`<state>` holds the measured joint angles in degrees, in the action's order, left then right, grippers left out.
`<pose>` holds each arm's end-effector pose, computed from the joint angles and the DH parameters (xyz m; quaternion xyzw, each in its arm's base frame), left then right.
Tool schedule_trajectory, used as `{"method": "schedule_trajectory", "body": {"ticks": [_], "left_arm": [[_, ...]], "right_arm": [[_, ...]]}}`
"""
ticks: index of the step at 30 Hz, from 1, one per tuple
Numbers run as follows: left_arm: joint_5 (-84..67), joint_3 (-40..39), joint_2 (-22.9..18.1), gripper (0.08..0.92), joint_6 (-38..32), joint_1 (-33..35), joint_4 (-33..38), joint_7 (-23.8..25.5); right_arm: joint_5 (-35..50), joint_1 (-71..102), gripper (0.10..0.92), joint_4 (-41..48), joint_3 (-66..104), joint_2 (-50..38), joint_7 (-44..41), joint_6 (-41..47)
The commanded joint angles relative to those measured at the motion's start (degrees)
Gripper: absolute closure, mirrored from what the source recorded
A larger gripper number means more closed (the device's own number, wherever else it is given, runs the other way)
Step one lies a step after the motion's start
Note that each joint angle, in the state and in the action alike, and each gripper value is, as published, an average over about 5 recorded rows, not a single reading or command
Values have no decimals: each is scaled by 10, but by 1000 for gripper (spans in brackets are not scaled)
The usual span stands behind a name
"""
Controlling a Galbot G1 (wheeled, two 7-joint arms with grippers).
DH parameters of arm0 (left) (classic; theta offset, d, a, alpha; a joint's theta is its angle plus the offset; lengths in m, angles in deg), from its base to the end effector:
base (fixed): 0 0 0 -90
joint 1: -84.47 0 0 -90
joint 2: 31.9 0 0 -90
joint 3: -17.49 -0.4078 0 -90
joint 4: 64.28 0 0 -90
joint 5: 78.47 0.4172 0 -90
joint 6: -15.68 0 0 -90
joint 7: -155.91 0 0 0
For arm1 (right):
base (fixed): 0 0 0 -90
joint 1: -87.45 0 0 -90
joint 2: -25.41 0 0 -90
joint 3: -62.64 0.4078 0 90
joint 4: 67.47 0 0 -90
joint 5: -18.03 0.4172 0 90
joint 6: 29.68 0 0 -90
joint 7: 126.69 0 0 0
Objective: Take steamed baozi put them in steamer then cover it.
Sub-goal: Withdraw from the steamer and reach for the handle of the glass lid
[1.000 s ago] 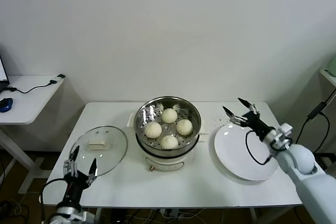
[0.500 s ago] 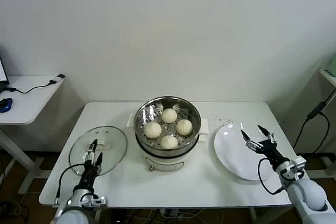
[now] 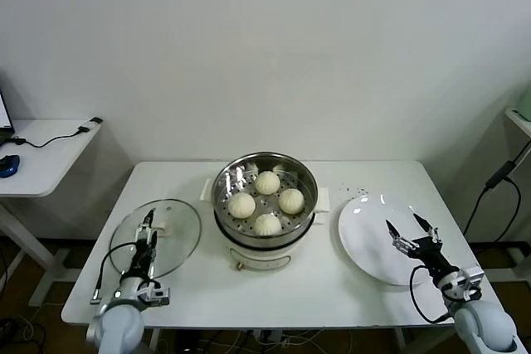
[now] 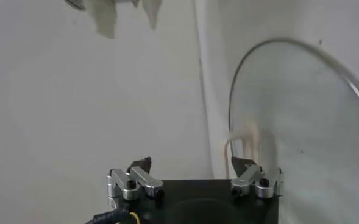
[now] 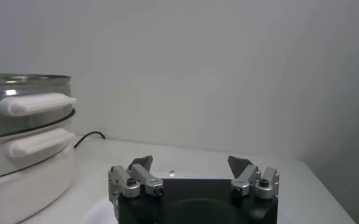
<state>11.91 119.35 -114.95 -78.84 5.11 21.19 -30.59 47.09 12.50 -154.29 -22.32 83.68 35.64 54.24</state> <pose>0.3211 0.1382 -0.4950 -0.0105 -0.6550 -0.7501 0.0907 0.3105 -0.2578 -0.4431 0.1064 -0.9906 0.0186 0.0836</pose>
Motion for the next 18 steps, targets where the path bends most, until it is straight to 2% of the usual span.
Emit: {"method": "schedule_trajectory", "body": {"ticks": [1,14,18], "left_arm": [[22,2,10,177,10,-75,-101,-12],[-1,-8,14,177,21,-107,-126,-34],[-10,-11,12,234,18,-107,-130,-34]], "right_arm": [[-16,11,203,5,10,11,1,-2],[-47,10,203,18,10,24,-2,-11],[-52,9,203,24,11,28,-3,-14]]}}
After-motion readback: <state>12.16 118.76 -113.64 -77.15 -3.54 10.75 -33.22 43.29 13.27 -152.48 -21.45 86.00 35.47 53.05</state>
